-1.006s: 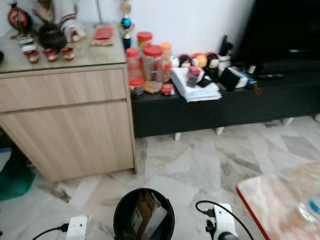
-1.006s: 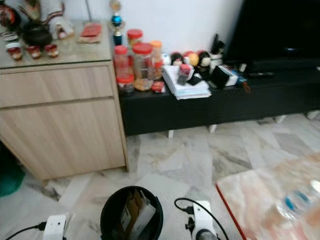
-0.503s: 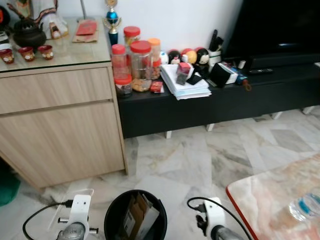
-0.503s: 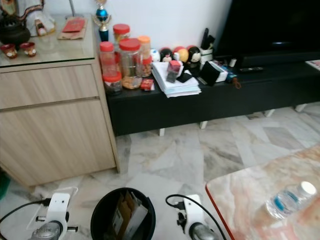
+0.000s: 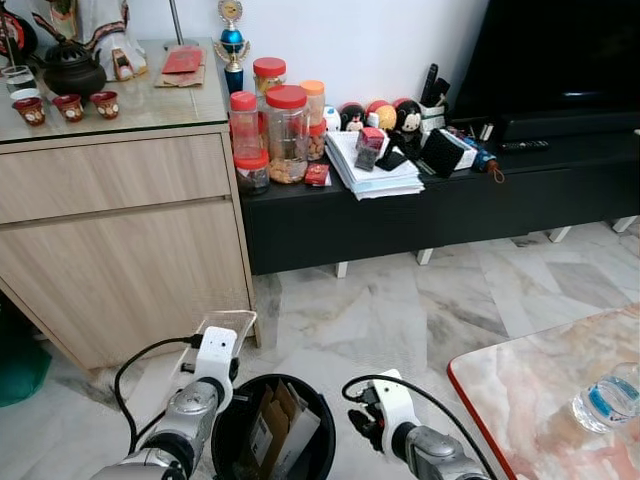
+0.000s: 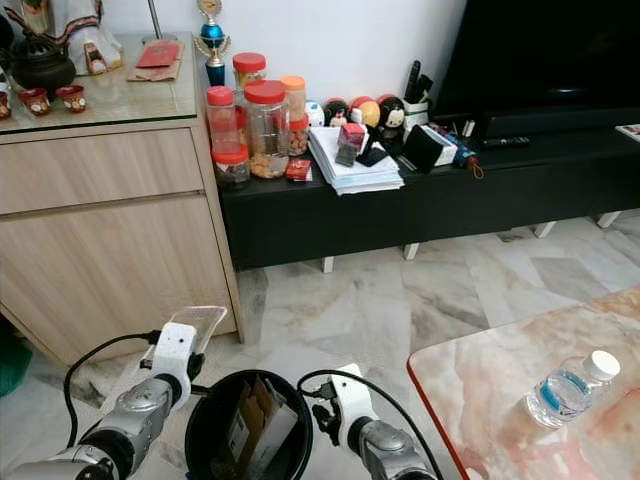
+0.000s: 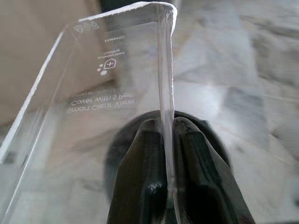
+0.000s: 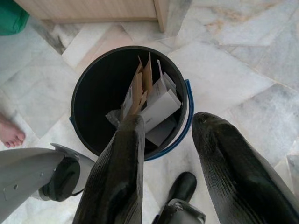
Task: Picking trash to rubbish bin
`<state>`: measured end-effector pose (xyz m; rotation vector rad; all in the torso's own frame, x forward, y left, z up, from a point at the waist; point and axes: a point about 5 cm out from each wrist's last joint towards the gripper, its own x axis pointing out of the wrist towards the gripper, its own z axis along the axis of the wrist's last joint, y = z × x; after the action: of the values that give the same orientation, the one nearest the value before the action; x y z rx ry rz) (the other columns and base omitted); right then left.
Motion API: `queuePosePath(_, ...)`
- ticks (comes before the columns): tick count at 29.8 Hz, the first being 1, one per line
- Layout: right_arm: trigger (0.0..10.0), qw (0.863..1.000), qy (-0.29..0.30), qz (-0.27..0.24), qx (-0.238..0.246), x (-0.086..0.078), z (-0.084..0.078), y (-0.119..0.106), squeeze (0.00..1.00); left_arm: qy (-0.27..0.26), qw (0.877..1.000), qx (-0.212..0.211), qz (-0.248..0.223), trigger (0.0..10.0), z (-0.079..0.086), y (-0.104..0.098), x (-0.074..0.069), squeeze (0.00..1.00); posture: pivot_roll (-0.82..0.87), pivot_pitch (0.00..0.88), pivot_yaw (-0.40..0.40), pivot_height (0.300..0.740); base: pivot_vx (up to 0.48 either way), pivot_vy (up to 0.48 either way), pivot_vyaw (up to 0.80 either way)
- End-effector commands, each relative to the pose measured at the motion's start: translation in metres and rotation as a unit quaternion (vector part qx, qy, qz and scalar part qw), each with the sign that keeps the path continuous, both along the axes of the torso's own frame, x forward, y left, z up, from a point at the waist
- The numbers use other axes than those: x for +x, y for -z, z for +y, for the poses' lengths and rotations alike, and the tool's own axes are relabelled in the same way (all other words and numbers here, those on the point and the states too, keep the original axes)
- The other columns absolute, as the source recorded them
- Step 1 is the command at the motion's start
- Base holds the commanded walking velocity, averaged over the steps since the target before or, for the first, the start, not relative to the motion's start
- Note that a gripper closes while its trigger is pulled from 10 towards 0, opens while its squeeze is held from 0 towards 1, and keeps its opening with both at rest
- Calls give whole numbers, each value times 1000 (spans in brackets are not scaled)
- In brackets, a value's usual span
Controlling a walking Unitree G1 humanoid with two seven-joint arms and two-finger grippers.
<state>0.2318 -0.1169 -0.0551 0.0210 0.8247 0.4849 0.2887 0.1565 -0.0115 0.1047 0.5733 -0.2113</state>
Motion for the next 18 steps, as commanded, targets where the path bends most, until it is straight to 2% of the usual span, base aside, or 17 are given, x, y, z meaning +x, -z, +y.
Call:
queuePosePath(1,10000,1000,-7,-16,3,9,3,-6,0,25,1000,-2,4,10000,-7,-2,3,0,10,36,-63,740,0,0,0)
queuePosePath(3,10000,1000,-11,-20,6,10,4,-8,0,38,999,-19,13,10000,-12,-2,3,0,6,45,-64,740,0,0,0)
queuePosePath(5,10000,999,3,-40,6,16,3,-12,0,72,995,-65,27,10000,-24,-1,1,0,11,47,-65,740,0,0,0)
queuePosePath(7,10000,999,14,-44,12,18,2,-13,0,91,992,-81,36,10000,-29,0,-1,0,12,52,-64,740,0,0,0)
queuePosePath(18,10000,998,12,-56,16,22,6,-17,0,156,980,-93,80,10000,-45,7,-12,0,20,65,-59,740,0,0,0)
